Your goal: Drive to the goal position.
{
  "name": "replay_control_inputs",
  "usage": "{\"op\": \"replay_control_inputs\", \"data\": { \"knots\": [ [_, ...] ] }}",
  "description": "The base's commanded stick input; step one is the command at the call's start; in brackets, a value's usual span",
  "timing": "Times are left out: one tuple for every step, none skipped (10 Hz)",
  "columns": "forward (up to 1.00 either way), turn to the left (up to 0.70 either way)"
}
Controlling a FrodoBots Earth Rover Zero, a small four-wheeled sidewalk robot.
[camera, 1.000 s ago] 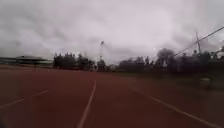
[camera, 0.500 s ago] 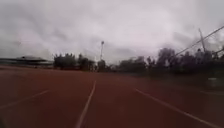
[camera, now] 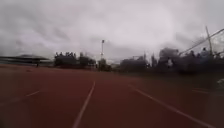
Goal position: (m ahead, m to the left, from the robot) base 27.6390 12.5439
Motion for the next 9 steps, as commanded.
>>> {"op": "replay_control_inputs", "data": {
  "knots": [
    [0.7, 0.0],
    [0.7, 0.0],
    [0.7, 0.0],
    [0.7, 0.0],
    [0.7, 0.0],
    [0.7, 0.0],
    [0.7, 0.0],
    [0.7, 0.0],
    [0.7, 0.0]
  ]
}}
